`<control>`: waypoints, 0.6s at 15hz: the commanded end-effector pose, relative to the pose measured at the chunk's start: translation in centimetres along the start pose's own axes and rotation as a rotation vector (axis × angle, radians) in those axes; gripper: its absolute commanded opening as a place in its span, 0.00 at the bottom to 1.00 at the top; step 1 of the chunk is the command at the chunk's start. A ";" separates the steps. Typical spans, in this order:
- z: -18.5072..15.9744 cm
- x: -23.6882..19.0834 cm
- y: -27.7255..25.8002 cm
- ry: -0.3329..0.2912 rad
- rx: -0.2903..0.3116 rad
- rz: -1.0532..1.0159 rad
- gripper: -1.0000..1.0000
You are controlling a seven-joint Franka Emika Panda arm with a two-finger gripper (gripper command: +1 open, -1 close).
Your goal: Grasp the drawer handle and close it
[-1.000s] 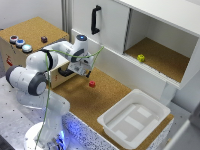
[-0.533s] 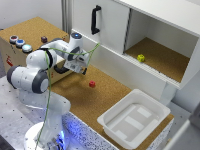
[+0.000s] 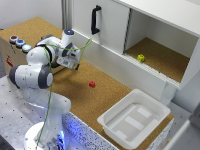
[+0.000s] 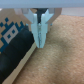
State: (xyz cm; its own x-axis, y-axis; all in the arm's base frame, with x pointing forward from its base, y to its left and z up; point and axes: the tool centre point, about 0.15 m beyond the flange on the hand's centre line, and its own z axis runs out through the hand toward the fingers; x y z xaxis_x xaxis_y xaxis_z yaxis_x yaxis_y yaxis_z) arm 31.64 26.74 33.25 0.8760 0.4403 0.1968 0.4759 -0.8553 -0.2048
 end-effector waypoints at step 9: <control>-7.0 -0.7 8.2 0.006 -0.157 0.088 1.00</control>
State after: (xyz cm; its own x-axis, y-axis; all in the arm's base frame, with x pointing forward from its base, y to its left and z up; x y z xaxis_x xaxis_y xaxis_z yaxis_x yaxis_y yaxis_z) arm 34.55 22.57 34.69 0.9055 0.3761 0.1965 0.4054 -0.9036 -0.1386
